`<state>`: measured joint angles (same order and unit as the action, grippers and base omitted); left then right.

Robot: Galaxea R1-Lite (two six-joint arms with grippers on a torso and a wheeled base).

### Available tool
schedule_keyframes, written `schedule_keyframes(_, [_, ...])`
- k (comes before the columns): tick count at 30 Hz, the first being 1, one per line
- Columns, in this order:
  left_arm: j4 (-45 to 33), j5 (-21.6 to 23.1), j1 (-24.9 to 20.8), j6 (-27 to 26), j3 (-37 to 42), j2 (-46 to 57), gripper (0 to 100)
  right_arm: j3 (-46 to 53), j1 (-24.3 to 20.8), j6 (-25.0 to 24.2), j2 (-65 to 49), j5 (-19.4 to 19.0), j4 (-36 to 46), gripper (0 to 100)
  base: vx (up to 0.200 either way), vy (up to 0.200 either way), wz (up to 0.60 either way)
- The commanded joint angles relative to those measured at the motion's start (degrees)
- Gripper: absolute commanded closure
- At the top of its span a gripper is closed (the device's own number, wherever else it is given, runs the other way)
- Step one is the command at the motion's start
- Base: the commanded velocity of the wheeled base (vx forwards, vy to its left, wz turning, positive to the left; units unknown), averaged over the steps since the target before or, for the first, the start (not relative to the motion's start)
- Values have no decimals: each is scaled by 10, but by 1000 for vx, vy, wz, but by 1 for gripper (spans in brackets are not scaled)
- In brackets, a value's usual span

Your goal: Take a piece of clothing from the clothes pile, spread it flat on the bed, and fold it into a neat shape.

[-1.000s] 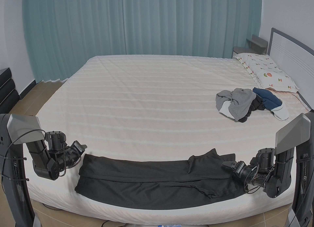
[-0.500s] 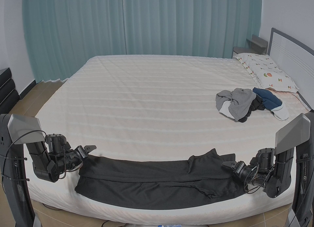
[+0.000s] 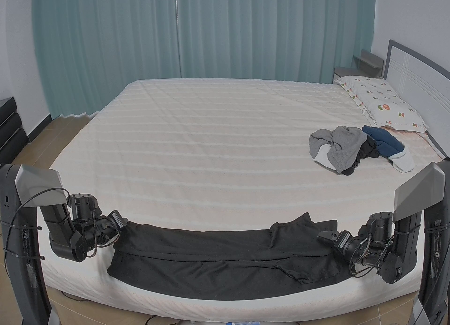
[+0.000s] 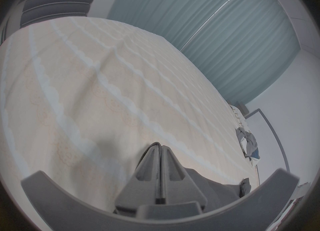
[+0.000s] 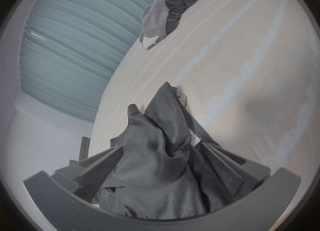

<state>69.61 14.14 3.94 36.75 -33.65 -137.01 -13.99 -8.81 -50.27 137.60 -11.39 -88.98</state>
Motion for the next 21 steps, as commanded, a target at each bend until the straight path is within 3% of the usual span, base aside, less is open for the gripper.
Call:
schedule_keyframes(1, [8, -17, 2, 2, -1, -5, 100, 0, -1, 0, 1, 0, -6, 0, 0, 0, 0])
schedule_keyframes(8, [91, -60, 5, 4, 5, -41, 100, 0, -1, 0, 1, 0, -6, 0, 0, 0, 0])
schedule_keyframes(21, [100, -60, 5, 5, 1, -43, 100, 0, 0, 0, 1, 0, -6, 0, 0, 0, 0])
